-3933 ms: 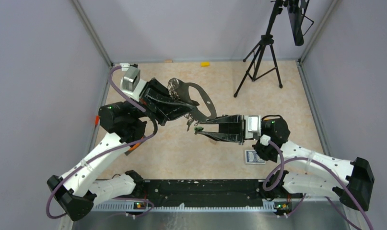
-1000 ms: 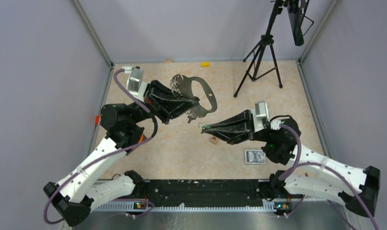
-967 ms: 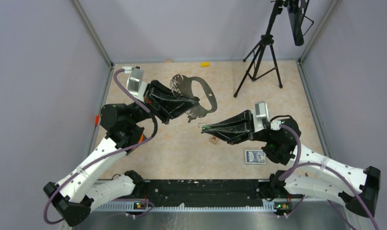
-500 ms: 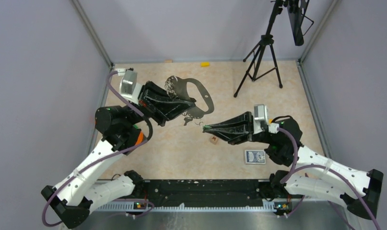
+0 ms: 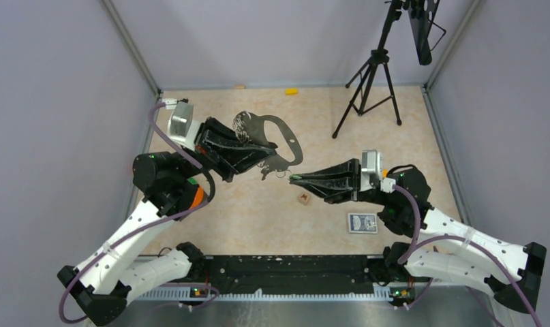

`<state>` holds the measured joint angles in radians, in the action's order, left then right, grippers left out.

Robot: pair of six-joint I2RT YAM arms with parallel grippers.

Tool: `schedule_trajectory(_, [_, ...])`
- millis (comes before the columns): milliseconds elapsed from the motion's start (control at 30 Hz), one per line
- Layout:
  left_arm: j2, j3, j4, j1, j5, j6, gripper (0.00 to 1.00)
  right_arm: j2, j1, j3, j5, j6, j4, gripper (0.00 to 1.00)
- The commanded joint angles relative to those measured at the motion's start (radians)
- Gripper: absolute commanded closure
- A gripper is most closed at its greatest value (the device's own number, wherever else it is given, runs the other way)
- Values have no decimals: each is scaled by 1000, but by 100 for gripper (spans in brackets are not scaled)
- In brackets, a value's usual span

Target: Remove the keys from the keyring

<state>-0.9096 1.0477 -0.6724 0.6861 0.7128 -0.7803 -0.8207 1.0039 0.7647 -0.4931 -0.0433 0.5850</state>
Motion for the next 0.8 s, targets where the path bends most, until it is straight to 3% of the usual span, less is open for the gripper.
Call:
schedule_trajectory(0, [25, 43, -50, 0, 13, -10, 100, -4, -4, 27, 22, 38, 16, 100])
schedule_trajectory(333, [9, 43, -123, 0, 49, -44, 100, -24, -5, 8, 0, 146, 73, 100])
schedule_trajectory(767, [-2, 38, -146, 0, 51, -62, 100, -88, -4, 14, -26, 101, 221, 100])
